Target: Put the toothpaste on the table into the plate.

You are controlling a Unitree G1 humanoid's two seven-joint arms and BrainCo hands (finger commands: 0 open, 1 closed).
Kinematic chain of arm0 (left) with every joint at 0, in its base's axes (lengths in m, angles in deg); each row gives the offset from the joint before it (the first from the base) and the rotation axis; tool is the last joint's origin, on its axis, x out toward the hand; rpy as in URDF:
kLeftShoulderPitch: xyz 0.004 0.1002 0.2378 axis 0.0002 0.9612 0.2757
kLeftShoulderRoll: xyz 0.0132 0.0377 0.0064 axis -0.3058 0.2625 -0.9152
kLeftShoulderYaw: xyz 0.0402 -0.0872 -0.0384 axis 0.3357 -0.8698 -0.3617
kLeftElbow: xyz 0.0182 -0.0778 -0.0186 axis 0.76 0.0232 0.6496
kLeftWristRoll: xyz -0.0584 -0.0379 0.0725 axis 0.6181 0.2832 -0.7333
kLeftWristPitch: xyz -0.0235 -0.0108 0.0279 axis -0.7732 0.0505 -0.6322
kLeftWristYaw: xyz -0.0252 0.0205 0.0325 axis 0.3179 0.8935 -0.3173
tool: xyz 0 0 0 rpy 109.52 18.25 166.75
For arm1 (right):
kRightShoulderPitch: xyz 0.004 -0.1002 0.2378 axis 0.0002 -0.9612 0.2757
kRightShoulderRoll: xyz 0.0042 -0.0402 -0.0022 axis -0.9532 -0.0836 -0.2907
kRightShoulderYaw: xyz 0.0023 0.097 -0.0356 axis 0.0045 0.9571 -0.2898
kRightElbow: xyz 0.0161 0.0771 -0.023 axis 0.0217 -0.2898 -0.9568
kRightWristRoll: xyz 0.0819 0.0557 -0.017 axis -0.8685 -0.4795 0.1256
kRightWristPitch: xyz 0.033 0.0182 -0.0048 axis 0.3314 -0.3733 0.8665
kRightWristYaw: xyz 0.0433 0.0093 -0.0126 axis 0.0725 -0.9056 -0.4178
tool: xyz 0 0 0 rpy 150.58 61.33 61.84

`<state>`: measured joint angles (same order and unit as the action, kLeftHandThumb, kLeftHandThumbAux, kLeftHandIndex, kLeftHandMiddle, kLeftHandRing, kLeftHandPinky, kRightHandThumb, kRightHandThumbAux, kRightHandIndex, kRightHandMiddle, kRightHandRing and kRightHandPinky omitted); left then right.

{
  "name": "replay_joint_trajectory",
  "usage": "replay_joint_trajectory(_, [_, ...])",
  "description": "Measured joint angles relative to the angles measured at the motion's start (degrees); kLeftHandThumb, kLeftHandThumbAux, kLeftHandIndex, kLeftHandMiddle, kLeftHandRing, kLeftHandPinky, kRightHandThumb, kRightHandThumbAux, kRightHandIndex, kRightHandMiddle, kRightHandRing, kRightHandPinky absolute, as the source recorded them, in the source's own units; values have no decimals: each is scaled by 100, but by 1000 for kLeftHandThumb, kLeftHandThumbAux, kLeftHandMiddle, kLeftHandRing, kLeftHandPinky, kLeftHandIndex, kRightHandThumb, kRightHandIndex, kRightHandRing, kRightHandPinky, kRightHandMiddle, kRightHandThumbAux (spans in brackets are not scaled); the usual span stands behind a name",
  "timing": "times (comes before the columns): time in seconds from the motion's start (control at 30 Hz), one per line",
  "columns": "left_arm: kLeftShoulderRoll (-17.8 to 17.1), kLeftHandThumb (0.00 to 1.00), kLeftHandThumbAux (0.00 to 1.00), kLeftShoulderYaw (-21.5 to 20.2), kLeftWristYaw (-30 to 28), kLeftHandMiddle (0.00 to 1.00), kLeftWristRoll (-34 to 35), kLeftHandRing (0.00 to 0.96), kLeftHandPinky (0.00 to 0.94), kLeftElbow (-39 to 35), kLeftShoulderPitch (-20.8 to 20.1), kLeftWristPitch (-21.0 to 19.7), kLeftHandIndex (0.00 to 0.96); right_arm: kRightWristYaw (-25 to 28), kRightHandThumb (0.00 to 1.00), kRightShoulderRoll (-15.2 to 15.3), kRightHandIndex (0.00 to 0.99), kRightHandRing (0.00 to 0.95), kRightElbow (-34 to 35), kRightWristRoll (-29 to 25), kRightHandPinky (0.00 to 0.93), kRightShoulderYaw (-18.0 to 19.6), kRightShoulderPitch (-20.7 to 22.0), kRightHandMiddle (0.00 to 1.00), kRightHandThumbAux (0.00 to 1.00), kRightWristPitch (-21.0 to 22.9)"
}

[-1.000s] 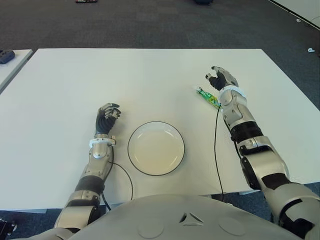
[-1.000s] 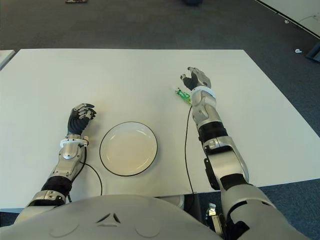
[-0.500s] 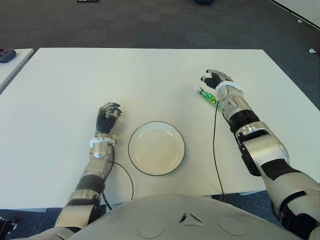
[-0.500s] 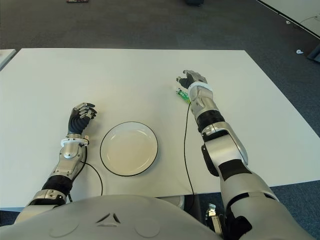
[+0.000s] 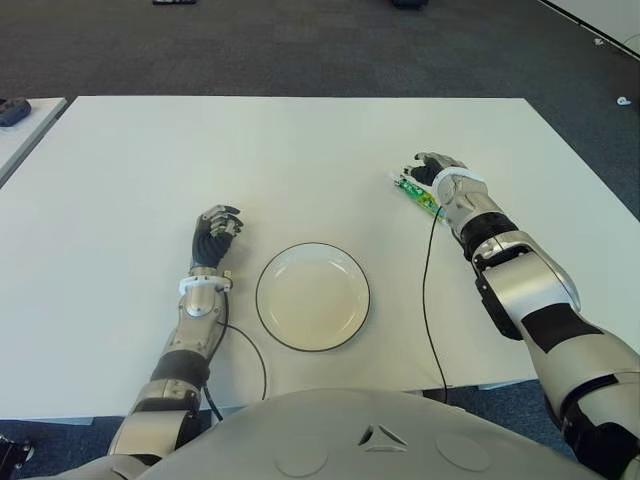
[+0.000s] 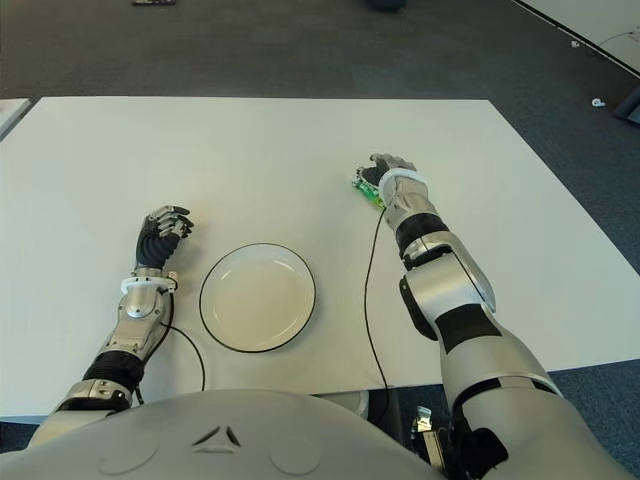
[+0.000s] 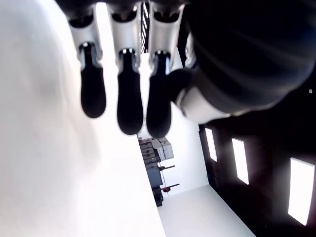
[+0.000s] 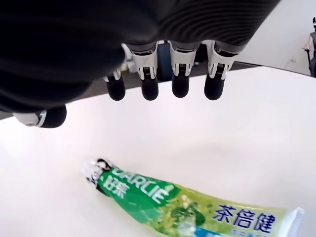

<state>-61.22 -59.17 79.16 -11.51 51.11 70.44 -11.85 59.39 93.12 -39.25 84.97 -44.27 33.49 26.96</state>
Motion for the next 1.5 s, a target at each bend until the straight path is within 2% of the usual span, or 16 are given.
replay_joint_trajectory(0.47, [6,703,720,-8,0,549,41,567,525,-217,107,-160,429,-101,533,-26,0,0,-543,115,0,-445,-36,0,139,-187])
replay_joint_trajectory(0.8, [21,704,719,-17,0,548,42,569,525,-399,205,-305,430,-132,522,-38,0,0,-748,215,0,-654,-219,0,145,-189])
replay_joint_trajectory(1.23, [71,704,720,-65,0,544,52,561,520,-633,310,-534,429,-134,533,-18,0,0,-766,214,0,-703,-307,0,160,-183])
replay_joint_trajectory(1.5, [89,705,721,-94,0,547,51,553,530,-815,413,-665,429,-433,557,-73,0,0,-777,199,0,-672,-446,0,194,-111])
